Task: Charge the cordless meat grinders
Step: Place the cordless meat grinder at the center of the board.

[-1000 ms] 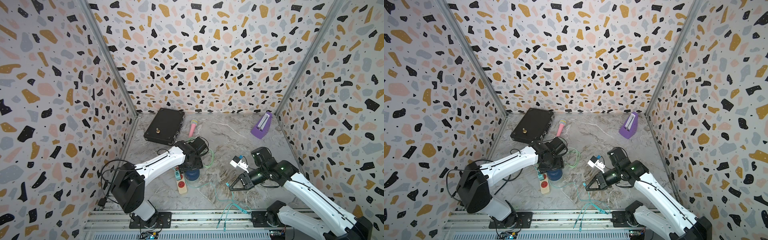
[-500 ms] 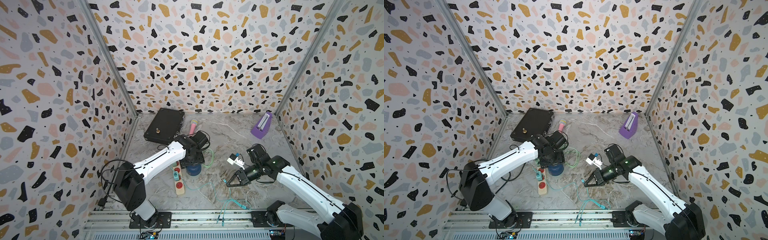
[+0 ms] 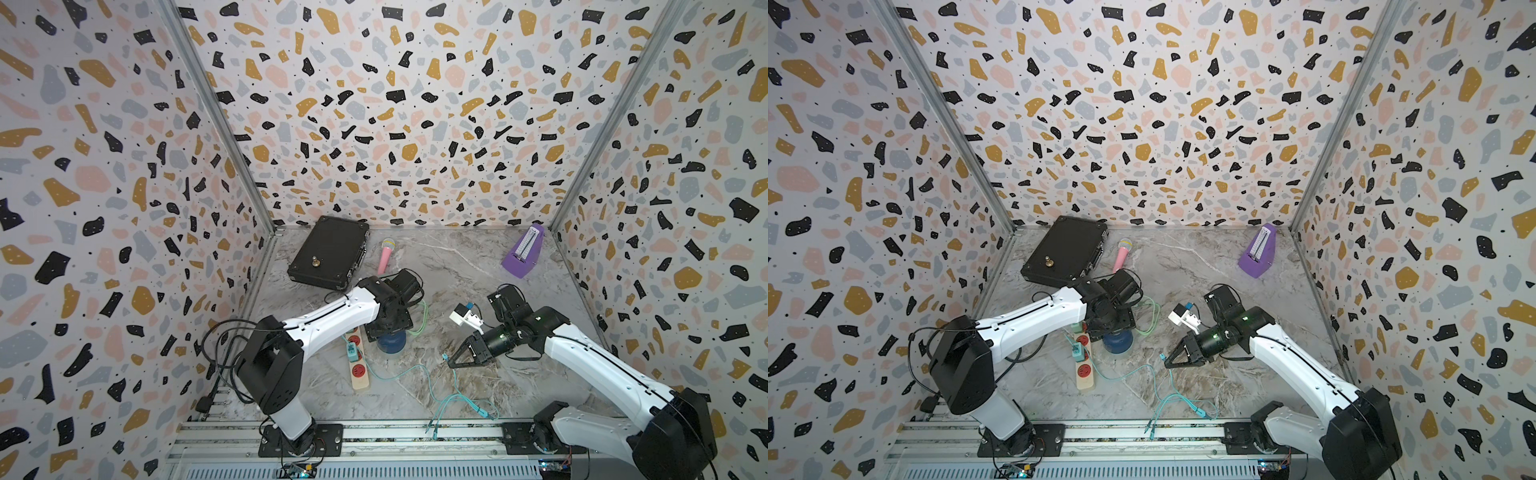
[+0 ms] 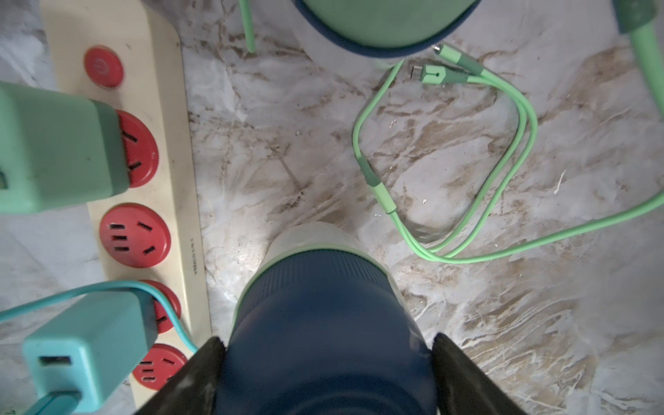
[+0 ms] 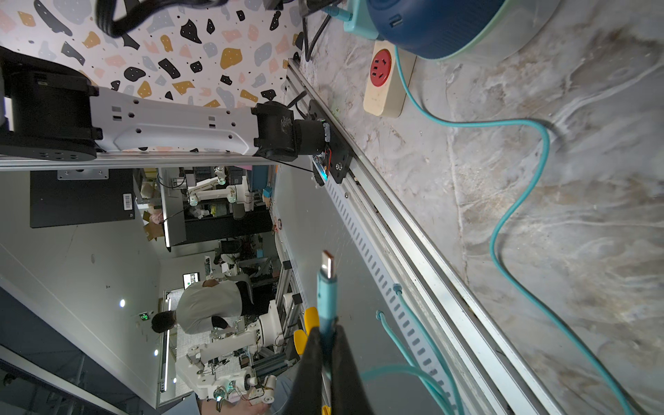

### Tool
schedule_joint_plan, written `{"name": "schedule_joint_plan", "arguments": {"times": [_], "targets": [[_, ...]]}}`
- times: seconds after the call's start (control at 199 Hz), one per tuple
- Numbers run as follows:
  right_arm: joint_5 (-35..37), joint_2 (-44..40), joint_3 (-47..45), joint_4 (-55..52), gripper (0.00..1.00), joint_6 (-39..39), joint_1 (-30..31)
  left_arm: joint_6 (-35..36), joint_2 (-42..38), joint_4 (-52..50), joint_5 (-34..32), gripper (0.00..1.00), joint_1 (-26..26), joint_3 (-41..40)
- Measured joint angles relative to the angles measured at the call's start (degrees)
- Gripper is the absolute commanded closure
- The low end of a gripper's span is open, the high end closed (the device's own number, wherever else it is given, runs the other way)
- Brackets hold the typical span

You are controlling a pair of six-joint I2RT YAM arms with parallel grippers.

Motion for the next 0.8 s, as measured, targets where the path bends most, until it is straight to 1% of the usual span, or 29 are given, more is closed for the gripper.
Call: {"name": "schedule_joint_plan", "arguments": {"times": [0.055,0.14,0.271,0.376,0.527,0.692,0.802], "targets": [[-0.07,0.55,0.0,0.48,1.0,0.0,0.0,-0.87,-0.52,0.76,-0.04,0.16,-0.04,-0.68],[-0.26,1.55,0.0,0.98,1.0,-0.04,0.0,-1.6,-0.68,1.07,0.02,0.08,-0.04,-0.85],[-0.68,3.06,0.0,1.31,1.0,-0.28,0.0,-1.51,-0.68,1.09,0.96,0.02,-0.02,-0.94],[-1.05,4.04,0.02,1.7,1.0,-0.68,0.0,-1.09,-0.68,0.96,1.64,0.0,0.04,-0.94],[-1.25,5.44,0.0,2.29,1.0,-1.36,0.46,0.68,-1.66,0.35,2.73,0.01,0.76,-0.94],[-0.96,8.41,0.0,5.07,1.0,-1.53,2.67,4.2,-3.67,-0.02,4.31,0.01,2.62,-0.94],[-0.42,10.16,0.0,8.74,1.0,-1.01,3.91,6.84,-3.76,0.07,6.14,0.0,3.8,-0.94]]}}
